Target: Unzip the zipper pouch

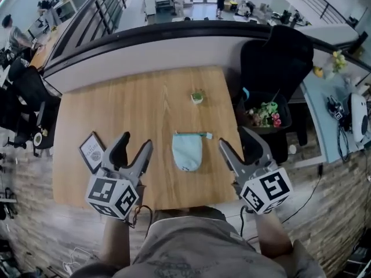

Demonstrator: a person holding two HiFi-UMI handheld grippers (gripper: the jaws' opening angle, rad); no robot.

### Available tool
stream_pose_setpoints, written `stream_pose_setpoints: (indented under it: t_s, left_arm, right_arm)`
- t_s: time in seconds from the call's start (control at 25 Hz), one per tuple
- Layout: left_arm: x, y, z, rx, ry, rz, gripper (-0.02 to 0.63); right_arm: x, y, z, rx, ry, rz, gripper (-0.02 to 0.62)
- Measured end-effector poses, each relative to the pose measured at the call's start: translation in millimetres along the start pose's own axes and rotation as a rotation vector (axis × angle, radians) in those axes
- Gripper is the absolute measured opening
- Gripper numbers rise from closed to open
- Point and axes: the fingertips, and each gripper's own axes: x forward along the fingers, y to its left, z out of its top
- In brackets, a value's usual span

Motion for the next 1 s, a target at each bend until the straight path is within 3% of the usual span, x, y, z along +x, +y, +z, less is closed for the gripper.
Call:
stream_pose_setpoints:
  t_s: [0.32, 0.64, 0.84, 1.0]
  left_arm:
    - [5.0, 4.0, -17.6, -0.021, 0.048, 0.049, 0.264]
    - [29.2, 22.3, -44.5, -0.026, 0.126, -0.001, 0.264]
    - [56.1, 36.9, -71.0, -0.086, 0.185, -0.023, 0.264]
    - [80.8, 45.6, -95.4, -0.071, 0.241, -0.032, 0.264]
  right_arm:
    - [25.4, -5.4, -18.0, 0.034, 0.041, 0.071, 0.219]
    - [55.0, 0.7, -36.6, 0.041, 0.094, 0.066, 0.219]
    - [78.3, -6.4, -66.8, 0.059, 0.164, 0.044, 0.219]
    - [94.9, -11.3, -92.9, 0.114, 0.220, 0.051, 0.219]
